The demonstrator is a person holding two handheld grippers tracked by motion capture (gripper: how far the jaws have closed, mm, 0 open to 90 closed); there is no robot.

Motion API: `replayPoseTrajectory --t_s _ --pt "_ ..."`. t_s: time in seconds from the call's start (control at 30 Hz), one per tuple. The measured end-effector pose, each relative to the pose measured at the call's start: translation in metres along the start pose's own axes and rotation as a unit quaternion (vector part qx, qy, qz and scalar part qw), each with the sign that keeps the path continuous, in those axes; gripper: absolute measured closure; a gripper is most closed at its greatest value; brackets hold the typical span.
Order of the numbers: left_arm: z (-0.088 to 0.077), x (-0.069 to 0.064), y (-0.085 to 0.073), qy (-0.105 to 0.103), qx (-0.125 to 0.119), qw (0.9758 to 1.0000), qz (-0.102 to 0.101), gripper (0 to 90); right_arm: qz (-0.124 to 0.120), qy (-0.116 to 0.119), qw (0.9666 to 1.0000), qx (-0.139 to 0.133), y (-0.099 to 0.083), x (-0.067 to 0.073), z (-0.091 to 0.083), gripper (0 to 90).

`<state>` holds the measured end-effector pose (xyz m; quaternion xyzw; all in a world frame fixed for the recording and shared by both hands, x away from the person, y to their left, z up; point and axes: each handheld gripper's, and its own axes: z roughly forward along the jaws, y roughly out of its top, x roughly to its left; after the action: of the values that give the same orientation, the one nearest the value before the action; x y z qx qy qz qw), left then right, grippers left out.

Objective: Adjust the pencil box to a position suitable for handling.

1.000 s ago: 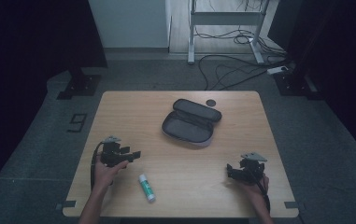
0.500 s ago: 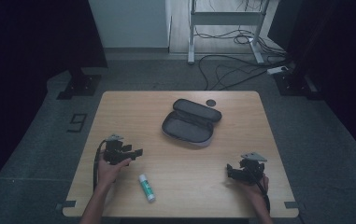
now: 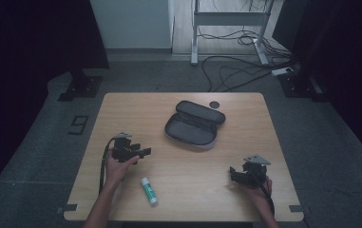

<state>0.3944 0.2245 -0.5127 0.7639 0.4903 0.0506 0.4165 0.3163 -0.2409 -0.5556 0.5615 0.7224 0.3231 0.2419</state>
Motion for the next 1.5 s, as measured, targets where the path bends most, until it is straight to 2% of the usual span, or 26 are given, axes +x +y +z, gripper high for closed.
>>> replayPoseTrajectory --t_s 0.27,0.53,0.6,0.73,1.03,1.1,1.5 --pt "0.012 -0.005 0.015 0.011 -0.002 0.9999 0.010 30.4 -0.006 0.007 1.0000 0.000 0.002 0.002 0.002 12.2" --pt "0.024 -0.009 0.027 0.008 0.000 0.9998 0.016 28.0 -0.005 0.004 1.0000 -0.001 0.003 0.002 0.003 13.3" --pt "0.028 -0.011 0.032 0.006 0.009 0.9998 0.018 28.1 -0.006 0.003 1.0000 -0.001 0.003 0.002 0.003 13.9" --pt "0.033 -0.016 0.038 -0.001 0.004 0.9997 0.023 29.2 -0.007 0.005 1.0000 -0.003 0.002 0.003 0.002 15.1" --pt "0.040 -0.022 0.048 -0.004 0.006 0.9998 0.021 30.9 -0.009 0.006 0.9999 -0.004 0.002 0.003 0.002 16.3" --pt "0.042 -0.025 0.052 -0.002 -0.001 0.9998 0.022 31.5 -0.009 0.006 0.9999 -0.004 0.002 0.003 0.002 16.3" --pt "0.054 -0.023 0.067 0.008 -0.006 0.9999 0.011 34.6 -0.008 0.007 0.9999 -0.004 0.002 0.003 0.002 16.5"
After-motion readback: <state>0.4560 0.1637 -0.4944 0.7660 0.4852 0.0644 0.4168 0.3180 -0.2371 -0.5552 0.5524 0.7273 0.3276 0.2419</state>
